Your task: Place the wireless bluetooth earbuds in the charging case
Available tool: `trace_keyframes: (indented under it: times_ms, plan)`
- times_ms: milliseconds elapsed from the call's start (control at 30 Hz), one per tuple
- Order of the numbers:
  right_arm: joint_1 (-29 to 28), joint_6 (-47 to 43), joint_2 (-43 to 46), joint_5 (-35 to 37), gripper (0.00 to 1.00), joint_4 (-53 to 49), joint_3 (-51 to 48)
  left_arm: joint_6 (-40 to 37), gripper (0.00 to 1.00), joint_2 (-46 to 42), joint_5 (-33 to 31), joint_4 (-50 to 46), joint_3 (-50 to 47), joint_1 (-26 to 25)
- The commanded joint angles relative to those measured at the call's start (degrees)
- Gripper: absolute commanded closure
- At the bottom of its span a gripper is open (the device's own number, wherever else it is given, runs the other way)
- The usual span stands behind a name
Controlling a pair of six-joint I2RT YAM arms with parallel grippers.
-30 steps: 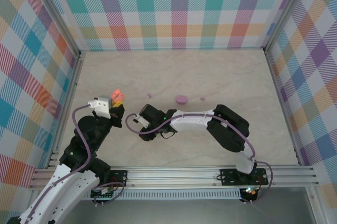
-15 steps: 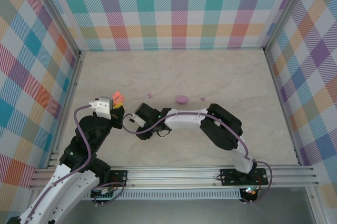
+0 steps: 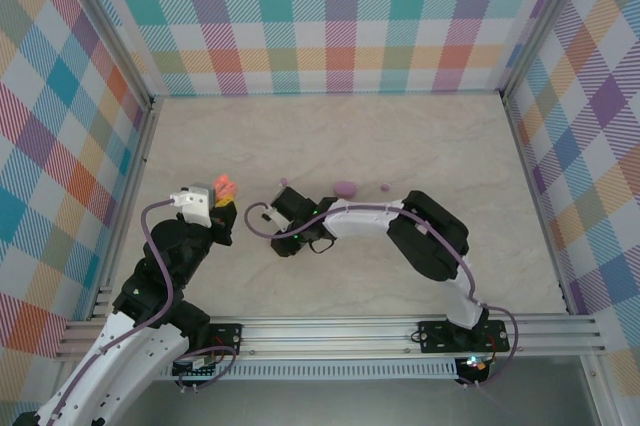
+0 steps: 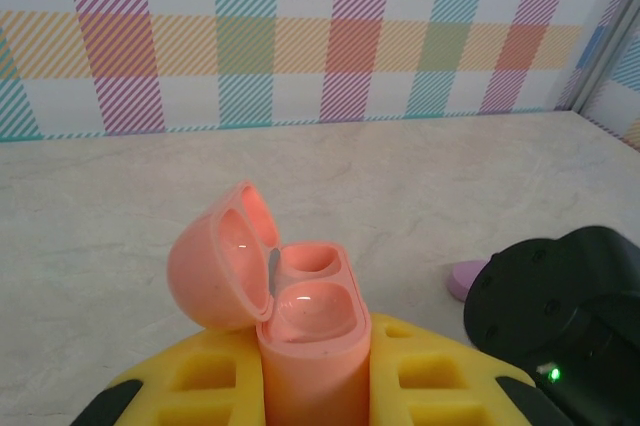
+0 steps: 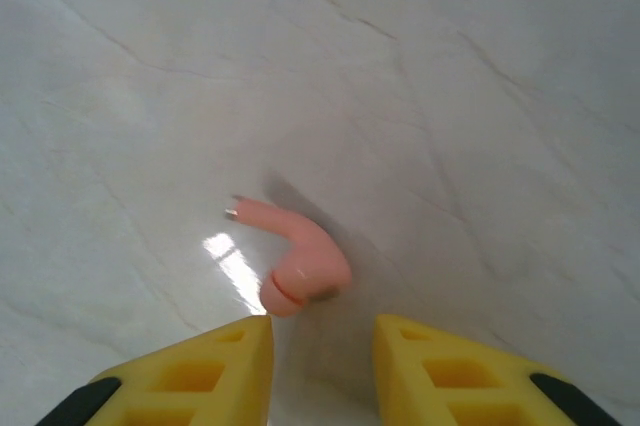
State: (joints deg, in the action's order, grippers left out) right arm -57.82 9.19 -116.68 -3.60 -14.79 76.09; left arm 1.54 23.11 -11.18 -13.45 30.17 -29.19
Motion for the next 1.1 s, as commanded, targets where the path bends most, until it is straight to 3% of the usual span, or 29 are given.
trace_keyframes:
  times_ms: [0,300,433,600,733,1067]
  plan:
    - [3.0,1.1,3.4,1.1,0.67,-1.9,-1.9,0.3,1.00,0.2,1.1,0.8,0.2,-0.4]
    - [8.2,4.2,8.7,-3.6,0.67,-0.4,-4.7,0.7,1.00,1.4,1.7,0.3,0.6,-0.4]
    - [6.9,9.8,9.5,-9.0,0.68,1.6,-6.1,0.7,1.00,0.4,0.6,-1.0,0.8,-0.4]
    - [2.8,14.7,7.1,-10.8,0.68,3.7,-5.6,0.6,1.00,-2.6,-1.1,-4.1,0.3,-0.4]
    - [1.7,17.1,4.8,-12.4,0.76,3.9,-3.6,0.6,1.00,-4.5,-1.3,-5.9,0.4,-0.4]
    - [0.8,15.9,0.9,-9.4,0.73,-3.2,3.0,1.2,1.00,-5.4,-0.4,-6.3,-0.1,-0.4]
